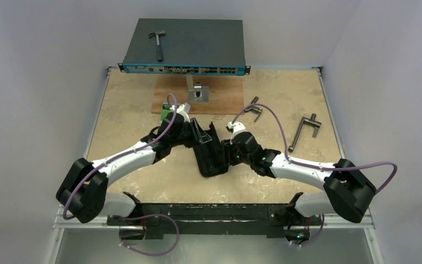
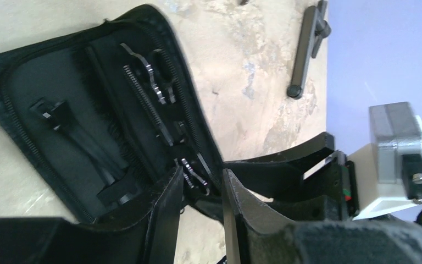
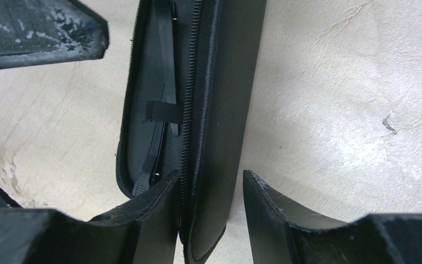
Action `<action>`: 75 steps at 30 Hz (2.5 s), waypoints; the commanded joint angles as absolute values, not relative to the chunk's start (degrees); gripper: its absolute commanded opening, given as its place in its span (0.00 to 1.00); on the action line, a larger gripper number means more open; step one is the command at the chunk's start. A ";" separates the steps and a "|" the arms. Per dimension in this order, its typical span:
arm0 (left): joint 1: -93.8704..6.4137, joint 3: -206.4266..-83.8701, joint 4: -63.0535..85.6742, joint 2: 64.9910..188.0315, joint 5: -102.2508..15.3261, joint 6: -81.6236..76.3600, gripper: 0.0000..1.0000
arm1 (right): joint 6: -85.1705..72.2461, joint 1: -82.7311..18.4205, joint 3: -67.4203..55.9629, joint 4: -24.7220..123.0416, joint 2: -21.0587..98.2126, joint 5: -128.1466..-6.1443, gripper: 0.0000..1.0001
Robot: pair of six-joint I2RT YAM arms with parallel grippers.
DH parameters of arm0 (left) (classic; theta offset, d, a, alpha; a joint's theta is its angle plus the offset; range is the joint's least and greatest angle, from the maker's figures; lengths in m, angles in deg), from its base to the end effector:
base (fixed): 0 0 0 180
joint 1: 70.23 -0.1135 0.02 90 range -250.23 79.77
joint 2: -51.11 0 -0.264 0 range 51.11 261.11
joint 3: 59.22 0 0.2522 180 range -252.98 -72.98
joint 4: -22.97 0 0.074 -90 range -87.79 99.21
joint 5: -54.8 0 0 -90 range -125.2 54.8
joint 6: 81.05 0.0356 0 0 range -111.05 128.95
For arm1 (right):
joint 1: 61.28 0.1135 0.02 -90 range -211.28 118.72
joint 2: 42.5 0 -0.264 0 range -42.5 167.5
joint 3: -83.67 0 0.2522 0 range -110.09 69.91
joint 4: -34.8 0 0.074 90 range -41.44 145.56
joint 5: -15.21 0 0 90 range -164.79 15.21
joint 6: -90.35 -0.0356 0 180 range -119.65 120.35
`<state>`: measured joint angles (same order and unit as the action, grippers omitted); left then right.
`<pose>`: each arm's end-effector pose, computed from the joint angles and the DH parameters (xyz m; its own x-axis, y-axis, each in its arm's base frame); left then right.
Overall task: Sort the hair-cutting tools
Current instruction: Open the hairdressing tool bag at the center of the board.
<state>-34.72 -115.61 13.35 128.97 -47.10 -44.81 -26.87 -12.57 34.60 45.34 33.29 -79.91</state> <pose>0.2337 -0.1758 0.2231 -0.8228 -0.3824 -0.4204 0.0819 0.6522 -0.7536 0.1790 0.1990 0.1898 -0.6761 -0.0795 -0.7325 -0.4411 0.8400 0.3160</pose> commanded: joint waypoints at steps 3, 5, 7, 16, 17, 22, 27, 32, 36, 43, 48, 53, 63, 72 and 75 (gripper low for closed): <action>-35.07 -110.36 10.66 125.29 -40.69 -44.29 0.32 | -27.95 -12.74 30.86 44.01 35.35 -80.53 0.41; -35.07 -109.15 10.27 126.52 -40.23 -44.63 0.31 | -28.10 -12.85 29.56 43.69 36.81 -79.93 0.38; -35.05 -108.49 10.11 128.66 -40.46 -45.13 0.31 | -28.20 -12.91 29.01 43.64 37.43 -79.72 0.34; -35.07 -106.90 9.83 132.49 -38.98 -44.95 0.30 | -30.48 -12.94 32.86 44.37 34.05 -79.39 0.20; -35.04 -107.03 9.78 132.61 -38.79 -44.59 0.30 | -31.10 -13.02 33.69 44.05 33.79 -78.99 0.19; -35.09 -107.95 9.42 132.89 -38.38 -43.21 0.30 | -34.22 -13.03 37.29 41.09 32.16 -76.20 0.09; -35.33 -108.73 10.17 132.15 -38.16 -42.38 0.30 | -38.14 -13.03 40.61 38.89 30.14 -76.68 0.00; -35.40 -109.44 9.38 131.08 -36.83 -41.89 0.30 | -43.04 -13.04 44.57 37.58 27.18 -78.38 0.00; -35.41 -106.74 9.40 126.87 -35.42 -42.75 0.30 | -47.81 -13.03 46.83 38.29 24.38 -81.58 0.00; -35.41 -104.27 9.29 125.61 -34.47 -43.11 0.31 | -49.87 -13.03 48.12 38.27 21.76 -82.48 0.02; -35.34 -103.87 11.23 129.43 -34.94 -43.98 0.31 | -47.47 -13.03 46.21 39.33 21.94 -80.87 0.38; -35.34 -104.08 12.16 131.61 -37.02 -43.98 0.30 | -45.57 -13.52 44.27 40.62 21.21 -81.57 0.60; -35.39 -104.70 12.28 133.17 -37.75 -43.06 0.30 | -39.25 -20.35 38.49 37.82 25.46 -75.37 0.62; -35.41 -105.30 12.07 133.71 -38.28 -42.13 0.30 | -34.79 -25.96 34.90 34.08 34.83 -61.84 0.51; -35.35 -105.30 12.08 133.62 -38.44 -41.88 0.30 | -33.70 -26.56 34.39 34.18 35.65 -59.79 0.46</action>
